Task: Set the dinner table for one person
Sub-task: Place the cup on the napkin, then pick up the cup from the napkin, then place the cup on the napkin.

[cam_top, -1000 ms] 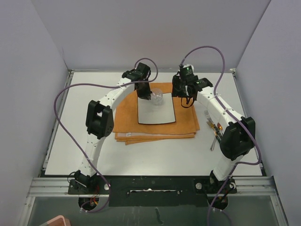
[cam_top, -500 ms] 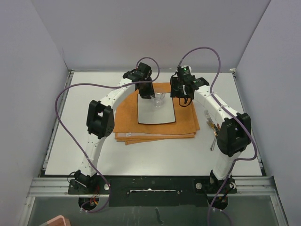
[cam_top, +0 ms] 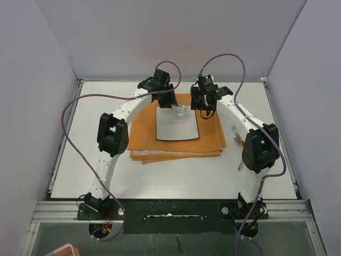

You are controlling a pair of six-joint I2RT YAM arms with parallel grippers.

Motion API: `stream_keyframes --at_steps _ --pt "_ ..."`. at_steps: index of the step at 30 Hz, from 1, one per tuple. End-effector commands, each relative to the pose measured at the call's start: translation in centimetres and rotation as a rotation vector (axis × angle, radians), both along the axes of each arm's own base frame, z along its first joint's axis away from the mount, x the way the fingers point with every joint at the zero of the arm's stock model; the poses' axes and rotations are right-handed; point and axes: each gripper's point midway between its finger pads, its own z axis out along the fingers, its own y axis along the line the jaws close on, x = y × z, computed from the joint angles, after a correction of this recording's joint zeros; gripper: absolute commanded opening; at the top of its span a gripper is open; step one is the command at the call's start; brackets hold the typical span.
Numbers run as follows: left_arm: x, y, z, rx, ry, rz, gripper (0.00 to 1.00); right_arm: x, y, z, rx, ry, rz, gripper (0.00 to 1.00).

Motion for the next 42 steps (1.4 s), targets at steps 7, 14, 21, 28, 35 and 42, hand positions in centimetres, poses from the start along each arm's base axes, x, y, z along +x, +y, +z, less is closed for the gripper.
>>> stream_keyframes --at_steps 7,14,21,28,35,42 --pt "3.6 3.7 15.1 -0.127 -0.334 0.020 0.37 2.7 2.5 1.8 0.072 -0.061 0.030 0.47" --pt "1.0 7.6 19.3 0.041 -0.490 0.065 0.37 4.4 3.7 0.0 0.081 -0.032 0.053 0.46" --pt "-3.6 14.0 18.9 0.171 -0.519 0.171 0.38 5.4 4.5 -3.4 0.076 0.023 0.069 0.45" --pt "-7.1 16.8 17.1 0.212 -0.474 0.180 0.38 5.6 4.8 -6.7 0.061 0.081 0.082 0.00" --pt "-9.8 18.2 16.0 0.247 -0.452 0.173 0.38 7.2 4.5 -1.9 0.064 -0.072 0.080 0.00" --pt "-11.9 19.4 14.9 0.273 -0.447 0.175 0.38 10.1 -2.6 3.1 -0.074 -0.212 -0.098 0.00"
